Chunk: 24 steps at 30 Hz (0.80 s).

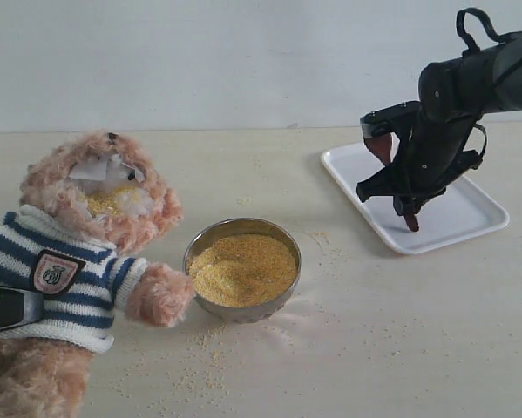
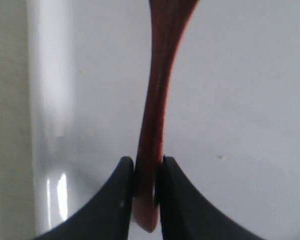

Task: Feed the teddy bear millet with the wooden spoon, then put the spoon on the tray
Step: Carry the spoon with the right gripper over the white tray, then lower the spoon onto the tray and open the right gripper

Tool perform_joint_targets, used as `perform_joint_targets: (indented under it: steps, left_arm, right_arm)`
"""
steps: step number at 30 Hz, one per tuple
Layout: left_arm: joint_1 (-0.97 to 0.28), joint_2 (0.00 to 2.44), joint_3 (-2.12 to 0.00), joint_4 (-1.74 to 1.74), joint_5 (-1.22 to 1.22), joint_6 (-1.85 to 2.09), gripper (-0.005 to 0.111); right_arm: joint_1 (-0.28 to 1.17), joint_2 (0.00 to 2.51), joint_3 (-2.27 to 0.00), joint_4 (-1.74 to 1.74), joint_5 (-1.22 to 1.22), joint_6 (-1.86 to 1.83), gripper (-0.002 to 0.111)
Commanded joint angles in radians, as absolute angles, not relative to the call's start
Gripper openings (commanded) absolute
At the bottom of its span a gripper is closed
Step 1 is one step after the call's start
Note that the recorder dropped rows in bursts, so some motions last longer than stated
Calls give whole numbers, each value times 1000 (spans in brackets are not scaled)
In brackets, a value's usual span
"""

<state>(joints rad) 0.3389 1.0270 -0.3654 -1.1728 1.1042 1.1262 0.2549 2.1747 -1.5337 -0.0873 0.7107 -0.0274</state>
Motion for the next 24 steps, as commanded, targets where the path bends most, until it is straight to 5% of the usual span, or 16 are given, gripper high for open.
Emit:
perform_joint_targets:
  steps: [1, 14, 16, 20, 24]
  left_arm:
    - [339, 1019, -363, -1195, 1119, 1130, 5]
    - [339, 1019, -363, -1195, 1119, 1130, 5]
    - [339, 1019, -363, -1195, 1119, 1130, 5]
    - [339, 1019, -363, -1195, 1119, 1130, 5]
    - [339, 1019, -363, -1195, 1119, 1130, 5]
  right_arm:
    - [228, 2178, -1541, -79, 707, -62, 1]
    - [228, 2217, -1541, 14, 705, -147, 2]
    - [228, 2217, -1541, 14, 705, -147, 9]
    - [228, 2211, -1541, 14, 703, -147, 51]
    - [228, 2152, -1532, 14, 689, -147, 47]
